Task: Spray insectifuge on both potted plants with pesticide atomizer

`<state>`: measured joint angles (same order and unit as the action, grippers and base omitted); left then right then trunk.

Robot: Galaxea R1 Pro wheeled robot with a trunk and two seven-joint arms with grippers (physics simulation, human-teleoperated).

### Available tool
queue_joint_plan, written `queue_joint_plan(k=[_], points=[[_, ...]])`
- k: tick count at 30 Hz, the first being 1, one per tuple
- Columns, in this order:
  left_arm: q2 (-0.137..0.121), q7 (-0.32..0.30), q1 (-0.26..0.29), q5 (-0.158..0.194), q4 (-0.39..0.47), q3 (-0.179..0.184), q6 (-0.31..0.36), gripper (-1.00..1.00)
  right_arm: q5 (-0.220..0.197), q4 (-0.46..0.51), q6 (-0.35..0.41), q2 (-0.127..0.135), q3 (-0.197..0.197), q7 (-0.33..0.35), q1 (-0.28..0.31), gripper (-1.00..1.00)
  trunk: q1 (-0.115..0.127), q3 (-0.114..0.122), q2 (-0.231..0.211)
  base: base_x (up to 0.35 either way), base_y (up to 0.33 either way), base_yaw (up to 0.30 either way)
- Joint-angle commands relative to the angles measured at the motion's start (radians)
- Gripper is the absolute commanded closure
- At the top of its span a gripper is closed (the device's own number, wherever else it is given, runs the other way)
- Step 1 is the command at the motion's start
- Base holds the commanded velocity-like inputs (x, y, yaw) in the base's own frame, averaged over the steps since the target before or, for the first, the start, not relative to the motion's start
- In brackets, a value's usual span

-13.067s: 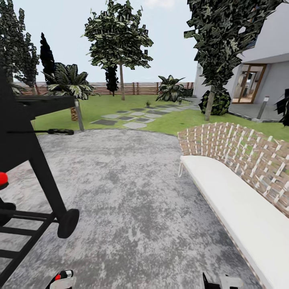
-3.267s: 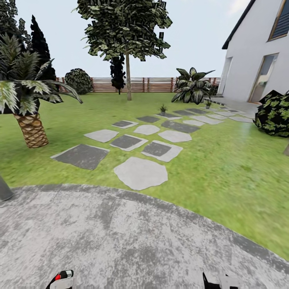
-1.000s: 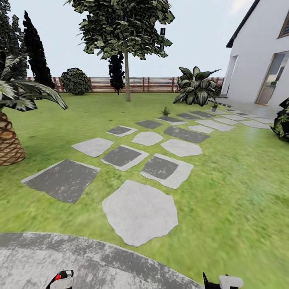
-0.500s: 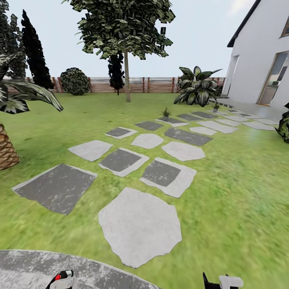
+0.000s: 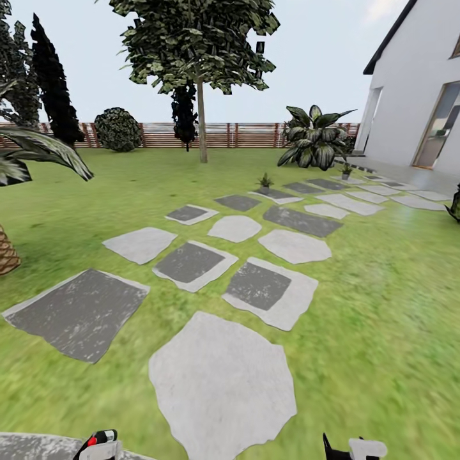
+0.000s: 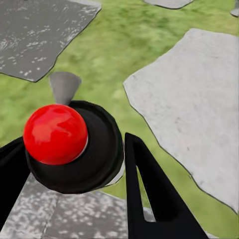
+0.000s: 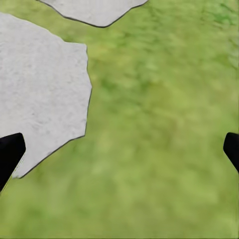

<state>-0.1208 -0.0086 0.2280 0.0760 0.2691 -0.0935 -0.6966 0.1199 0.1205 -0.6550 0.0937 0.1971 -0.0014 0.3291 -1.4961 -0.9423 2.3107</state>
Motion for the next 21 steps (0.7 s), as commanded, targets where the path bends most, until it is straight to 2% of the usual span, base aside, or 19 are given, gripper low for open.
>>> queue_joint_plan(k=[1, 21], points=[[0.000, -0.001, 0.001, 0.007, -0.001, 0.002, -0.003, 1.00, 0.010, -0.001, -0.003, 0.000, 0.008, 0.000, 0.001, -1.00, 0.000, -0.001, 0.000, 0.335, 0.000, 0.000], [0.000, -0.001, 0.001, 0.007, -0.001, 0.002, -0.003, 1.00, 0.010, -0.001, -0.003, 0.000, 0.008, 0.000, 0.001, -1.00, 0.000, -0.001, 0.000, 0.335, 0.000, 0.000]])
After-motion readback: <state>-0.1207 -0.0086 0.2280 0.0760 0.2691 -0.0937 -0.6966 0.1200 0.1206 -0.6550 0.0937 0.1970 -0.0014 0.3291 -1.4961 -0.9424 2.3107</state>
